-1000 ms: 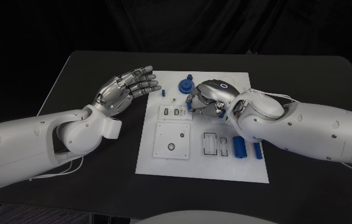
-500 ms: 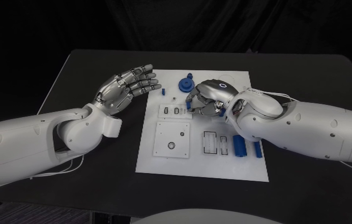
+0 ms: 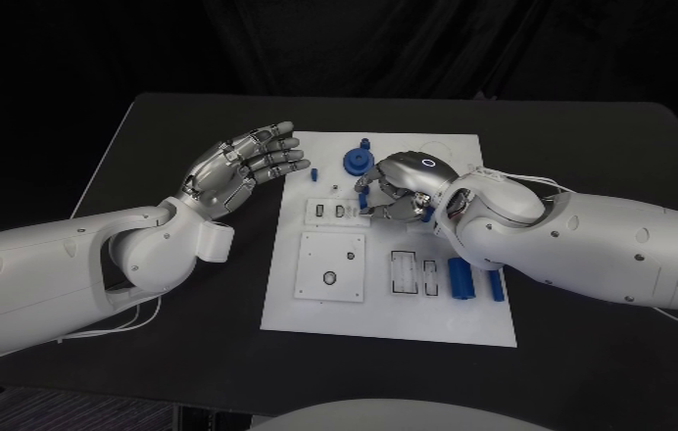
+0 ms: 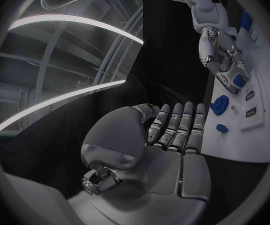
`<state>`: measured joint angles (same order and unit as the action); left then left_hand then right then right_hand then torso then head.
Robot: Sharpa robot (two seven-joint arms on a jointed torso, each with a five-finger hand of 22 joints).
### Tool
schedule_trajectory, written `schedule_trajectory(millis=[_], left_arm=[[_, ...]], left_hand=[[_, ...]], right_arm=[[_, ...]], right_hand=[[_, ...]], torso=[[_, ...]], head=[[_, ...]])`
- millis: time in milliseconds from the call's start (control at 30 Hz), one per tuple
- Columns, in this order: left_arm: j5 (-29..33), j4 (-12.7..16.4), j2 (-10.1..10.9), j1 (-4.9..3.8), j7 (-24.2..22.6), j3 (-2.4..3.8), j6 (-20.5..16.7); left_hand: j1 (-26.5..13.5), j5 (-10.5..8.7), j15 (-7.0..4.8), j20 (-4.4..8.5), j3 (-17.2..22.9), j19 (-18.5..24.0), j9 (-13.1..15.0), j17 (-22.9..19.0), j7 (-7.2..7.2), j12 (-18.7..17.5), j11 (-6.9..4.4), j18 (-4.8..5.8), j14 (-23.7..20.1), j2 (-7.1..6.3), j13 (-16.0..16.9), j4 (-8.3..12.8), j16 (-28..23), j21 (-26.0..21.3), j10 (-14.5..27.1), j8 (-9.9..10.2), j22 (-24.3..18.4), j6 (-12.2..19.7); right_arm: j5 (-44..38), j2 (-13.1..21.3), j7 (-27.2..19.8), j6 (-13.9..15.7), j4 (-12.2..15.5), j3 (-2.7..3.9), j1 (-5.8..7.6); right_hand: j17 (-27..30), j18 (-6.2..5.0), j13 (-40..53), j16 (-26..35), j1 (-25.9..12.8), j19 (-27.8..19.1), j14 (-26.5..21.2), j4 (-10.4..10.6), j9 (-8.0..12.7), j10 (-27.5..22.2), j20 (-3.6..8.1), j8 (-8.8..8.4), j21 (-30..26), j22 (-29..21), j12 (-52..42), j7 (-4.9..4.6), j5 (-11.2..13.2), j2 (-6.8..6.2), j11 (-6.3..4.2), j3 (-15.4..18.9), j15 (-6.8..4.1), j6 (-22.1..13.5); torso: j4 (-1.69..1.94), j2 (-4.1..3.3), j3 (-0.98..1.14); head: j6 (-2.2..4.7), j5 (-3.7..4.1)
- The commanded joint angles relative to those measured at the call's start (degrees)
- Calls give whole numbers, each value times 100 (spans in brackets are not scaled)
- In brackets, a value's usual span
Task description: Assemble the parts on the task board
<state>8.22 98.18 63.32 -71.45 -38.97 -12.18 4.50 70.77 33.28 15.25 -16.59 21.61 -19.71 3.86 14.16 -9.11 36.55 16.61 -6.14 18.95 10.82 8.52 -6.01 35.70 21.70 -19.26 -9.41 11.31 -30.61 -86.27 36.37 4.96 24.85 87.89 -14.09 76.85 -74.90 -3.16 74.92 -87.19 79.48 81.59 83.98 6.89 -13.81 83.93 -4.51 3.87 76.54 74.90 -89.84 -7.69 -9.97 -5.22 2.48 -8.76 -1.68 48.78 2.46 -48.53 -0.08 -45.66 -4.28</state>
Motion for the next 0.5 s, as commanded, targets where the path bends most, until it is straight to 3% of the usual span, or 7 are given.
schedule_trajectory(millis=[33, 100, 167, 200, 367, 500], left_arm=[[24, 10, -3, 13, -408, 3, 76], [24, 14, 1, 13, -412, 3, 68], [23, 24, 11, 13, -420, 3, 47], [21, 27, 14, 13, -426, 3, 34], [2, 60, 26, 12, -438, 5, -113], [-48, 138, 63, 5, -360, 7, -437]], left_hand=[[-64, 27, 3, 3, 20, -30, 7, -9, 2, 21, 4, 85, 35, 2, 8, 1, 20, 19, -38, -26, 1, -47], [-64, 27, 3, 3, 20, -30, 7, -9, 2, 21, 4, 85, 35, 2, 8, 1, 20, 19, -38, -26, 1, -47], [-64, 28, 3, 3, 25, -30, 7, -9, 1, 22, 5, 86, 37, 3, 7, 2, 21, 20, -40, -28, 1, -53], [-64, 28, 3, 3, 25, -30, 7, -9, 1, 22, 5, 86, 37, 3, 7, 2, 21, 20, -40, -28, 1, -53], [-63, 33, 5, 3, 33, -34, 8, -9, 0, 22, 6, 87, 41, -8, 6, 12, 24, 22, -41, -31, 2, -59], [-71, 41, -5, 4, 86, -200, 5, 1, -34, 39, 14, 73, 108, -80, -1, 70, 90, 129, -71, -42, 48, -64]], right_arm=[[-37, 13, 68, 20, 5, 0, -22], [-37, 29, 32, 74, 12, 0, -22], [-37, 57, -34, 177, 33, 1, -22], [-37, 71, -64, 220, 43, 1, -22], [-10, 176, -184, 361, 142, 13, -4], [225, 335, -500, 550, 276, 22, 108]], right_hand=[[-1233, -85, 1490, 18, -75, -23, 494, 15, 71, 586, -8, -36, -24, 489, -5, 20, 95, -14, -45, 58, -7, -234], [-1233, -85, 1488, 18, -78, -21, 494, 27, 117, 584, 5, -34, -29, 494, -3, 37, 136, -21, -61, 80, -21, -366], [-1241, -84, 1472, 9, -104, -13, 497, 150, 359, 566, 51, -49, -39, 509, 6, 113, 301, -115, -124, 156, -71, -1073], [-1240, -83, 1475, 11, -106, -11, 497, 179, 381, 569, 56, -48, -40, 511, 5, 119, 327, -135, -129, 166, -76, -1117], [-1238, -83, 1454, 14, -125, -6, 496, 416, 403, 546, 79, 14, -57, 521, 17, 134, 562, -240, -146, 232, -93, -929], [-1230, -84, 1450, 24, -120, -10, 493, 547, 390, 541, 78, 56, -74, 521, 20, 116, 644, -257, -135, 252, -89, -727]], torso=[[1, 0, 0], [2, -1, 0], [1, -1, -2], [1, -2, 0], [0, -2, -1], [-2, -1, 0]], head=[[-3, 1], [3, -4], [22, -8], [31, -18], [92, -45], [172, -74]])
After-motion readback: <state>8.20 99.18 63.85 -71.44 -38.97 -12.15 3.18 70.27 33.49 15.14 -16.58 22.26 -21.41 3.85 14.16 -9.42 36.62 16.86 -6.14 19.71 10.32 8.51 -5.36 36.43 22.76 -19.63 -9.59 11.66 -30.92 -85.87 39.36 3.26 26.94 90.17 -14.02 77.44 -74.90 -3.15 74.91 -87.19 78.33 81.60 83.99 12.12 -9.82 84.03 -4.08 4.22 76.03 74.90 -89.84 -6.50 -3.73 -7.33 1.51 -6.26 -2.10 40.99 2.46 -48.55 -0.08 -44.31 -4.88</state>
